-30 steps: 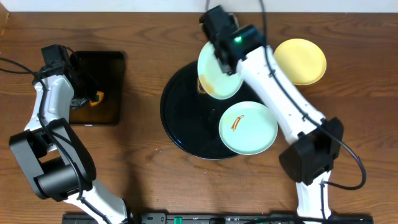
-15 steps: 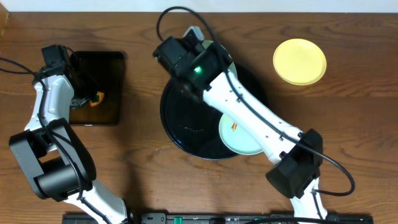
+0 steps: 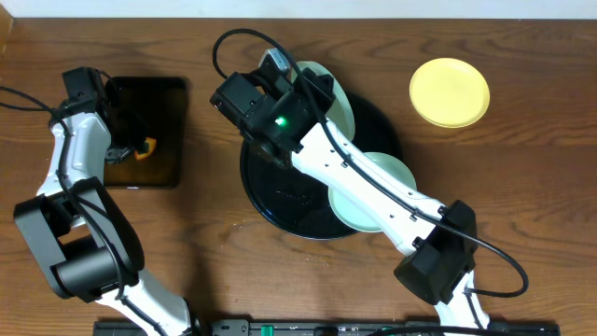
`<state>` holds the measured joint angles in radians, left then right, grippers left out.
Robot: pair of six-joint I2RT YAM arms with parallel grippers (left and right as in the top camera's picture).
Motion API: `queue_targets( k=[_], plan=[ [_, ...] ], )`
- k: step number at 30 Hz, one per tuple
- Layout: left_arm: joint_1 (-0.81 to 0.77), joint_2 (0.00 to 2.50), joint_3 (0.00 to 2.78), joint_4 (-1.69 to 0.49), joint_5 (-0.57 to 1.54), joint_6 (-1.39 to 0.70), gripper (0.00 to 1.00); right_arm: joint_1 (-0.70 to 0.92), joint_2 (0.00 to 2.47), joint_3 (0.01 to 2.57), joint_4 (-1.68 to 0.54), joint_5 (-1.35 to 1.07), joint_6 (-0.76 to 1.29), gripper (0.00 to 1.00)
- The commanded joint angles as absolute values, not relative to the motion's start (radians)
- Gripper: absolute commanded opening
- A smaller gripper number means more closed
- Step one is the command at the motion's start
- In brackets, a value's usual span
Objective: Clean dirty plates on tray and stack at the side
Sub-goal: 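Lift the cleaned green plate off the round tray with the right gripper, then place the green plate on top of the yellow plate and release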
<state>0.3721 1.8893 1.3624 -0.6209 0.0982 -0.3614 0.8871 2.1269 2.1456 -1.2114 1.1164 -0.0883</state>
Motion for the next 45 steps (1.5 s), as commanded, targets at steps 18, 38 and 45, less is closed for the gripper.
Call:
queue_targets(
  k=[18,38,45],
  plan=[
    [0.377,1.889,1.345,-0.62,0.086,-0.348,0.09,0.582,2.115,2.159,-1.217,0.264,0.083,0.01],
    [0.377,1.889,1.345,-0.627,0.086,-0.348,0.09,-0.307,2.115,2.037,-1.17,-0.346,0.171,0.02],
    [0.377,1.889,1.345,-0.627,0.086,-0.348,0.09,-0.239,2.115,1.937,-1.135,-0.346,0.161,0.18]
  ],
)
